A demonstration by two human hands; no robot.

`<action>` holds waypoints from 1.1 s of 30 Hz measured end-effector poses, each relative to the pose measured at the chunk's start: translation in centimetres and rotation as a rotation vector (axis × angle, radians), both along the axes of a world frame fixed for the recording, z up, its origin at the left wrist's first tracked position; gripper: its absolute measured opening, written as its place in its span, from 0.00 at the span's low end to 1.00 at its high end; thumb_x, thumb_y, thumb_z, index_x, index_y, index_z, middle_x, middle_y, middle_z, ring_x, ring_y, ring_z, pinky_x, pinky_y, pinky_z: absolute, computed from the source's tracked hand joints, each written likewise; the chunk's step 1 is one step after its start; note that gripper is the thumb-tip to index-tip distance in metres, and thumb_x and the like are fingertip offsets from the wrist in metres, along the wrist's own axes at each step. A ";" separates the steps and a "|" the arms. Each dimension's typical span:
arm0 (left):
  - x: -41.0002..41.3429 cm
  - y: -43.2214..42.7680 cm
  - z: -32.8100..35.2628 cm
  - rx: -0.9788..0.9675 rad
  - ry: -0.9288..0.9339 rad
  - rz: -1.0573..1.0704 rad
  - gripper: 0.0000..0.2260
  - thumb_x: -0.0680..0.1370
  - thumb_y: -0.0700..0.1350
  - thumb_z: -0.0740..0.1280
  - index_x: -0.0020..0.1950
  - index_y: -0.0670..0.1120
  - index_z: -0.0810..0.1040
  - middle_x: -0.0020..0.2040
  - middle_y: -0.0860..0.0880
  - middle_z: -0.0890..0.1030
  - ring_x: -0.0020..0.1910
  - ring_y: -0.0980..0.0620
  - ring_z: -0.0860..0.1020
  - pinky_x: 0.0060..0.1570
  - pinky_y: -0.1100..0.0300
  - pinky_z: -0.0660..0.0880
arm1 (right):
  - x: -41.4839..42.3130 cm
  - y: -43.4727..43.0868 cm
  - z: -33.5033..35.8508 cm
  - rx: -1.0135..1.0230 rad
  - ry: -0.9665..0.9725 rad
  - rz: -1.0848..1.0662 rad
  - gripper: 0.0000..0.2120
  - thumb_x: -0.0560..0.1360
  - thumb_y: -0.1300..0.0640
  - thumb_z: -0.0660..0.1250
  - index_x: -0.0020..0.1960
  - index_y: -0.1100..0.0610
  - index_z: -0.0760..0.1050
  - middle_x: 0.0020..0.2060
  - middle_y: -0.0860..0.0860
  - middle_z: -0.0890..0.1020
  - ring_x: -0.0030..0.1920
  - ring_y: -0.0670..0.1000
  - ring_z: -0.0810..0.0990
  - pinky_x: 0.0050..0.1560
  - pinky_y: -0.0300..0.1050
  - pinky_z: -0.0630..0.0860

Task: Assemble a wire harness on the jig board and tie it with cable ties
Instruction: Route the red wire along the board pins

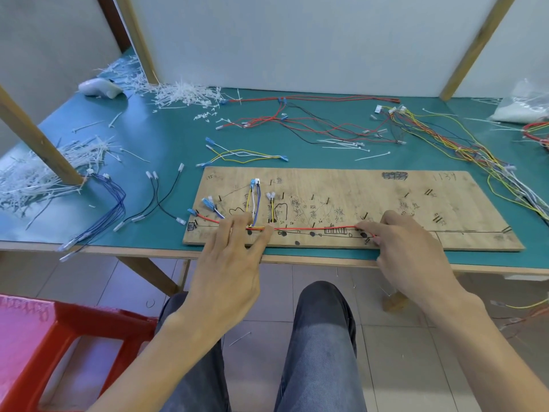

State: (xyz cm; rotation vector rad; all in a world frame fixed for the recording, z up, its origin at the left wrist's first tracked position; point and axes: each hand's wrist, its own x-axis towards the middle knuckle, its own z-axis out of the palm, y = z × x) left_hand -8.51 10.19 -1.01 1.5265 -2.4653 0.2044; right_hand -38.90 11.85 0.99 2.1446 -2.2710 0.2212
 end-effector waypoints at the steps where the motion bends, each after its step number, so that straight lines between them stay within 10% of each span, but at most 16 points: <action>1: -0.3 0.1 0.2 -0.013 0.001 -0.041 0.31 0.73 0.43 0.71 0.77 0.48 0.72 0.71 0.44 0.70 0.68 0.41 0.69 0.63 0.43 0.74 | 0.0 0.0 0.1 0.022 0.002 -0.002 0.30 0.73 0.68 0.67 0.70 0.43 0.78 0.43 0.44 0.67 0.44 0.49 0.65 0.29 0.43 0.60; 13: -3.4 -0.2 0.3 0.061 0.011 -0.136 0.25 0.79 0.48 0.53 0.73 0.43 0.75 0.69 0.49 0.75 0.69 0.47 0.72 0.67 0.52 0.70 | 0.7 0.4 0.8 0.060 0.031 -0.001 0.26 0.74 0.66 0.65 0.68 0.48 0.79 0.56 0.44 0.71 0.55 0.49 0.68 0.38 0.51 0.79; 22: -4.0 -0.8 0.8 0.085 0.004 -0.120 0.18 0.78 0.47 0.61 0.67 0.46 0.79 0.65 0.51 0.77 0.67 0.47 0.72 0.65 0.51 0.72 | 0.4 -1.5 3.0 -0.034 -0.103 -0.055 0.14 0.81 0.53 0.63 0.63 0.44 0.82 0.47 0.42 0.83 0.54 0.53 0.80 0.47 0.52 0.80; 33: -3.9 -0.5 1.9 0.035 0.171 -0.156 0.13 0.78 0.41 0.67 0.61 0.43 0.83 0.58 0.49 0.82 0.60 0.46 0.75 0.61 0.51 0.77 | 0.4 -10.7 1.3 -0.191 -1.085 -0.238 0.14 0.81 0.47 0.70 0.40 0.52 0.86 0.30 0.46 0.83 0.30 0.43 0.78 0.34 0.43 0.75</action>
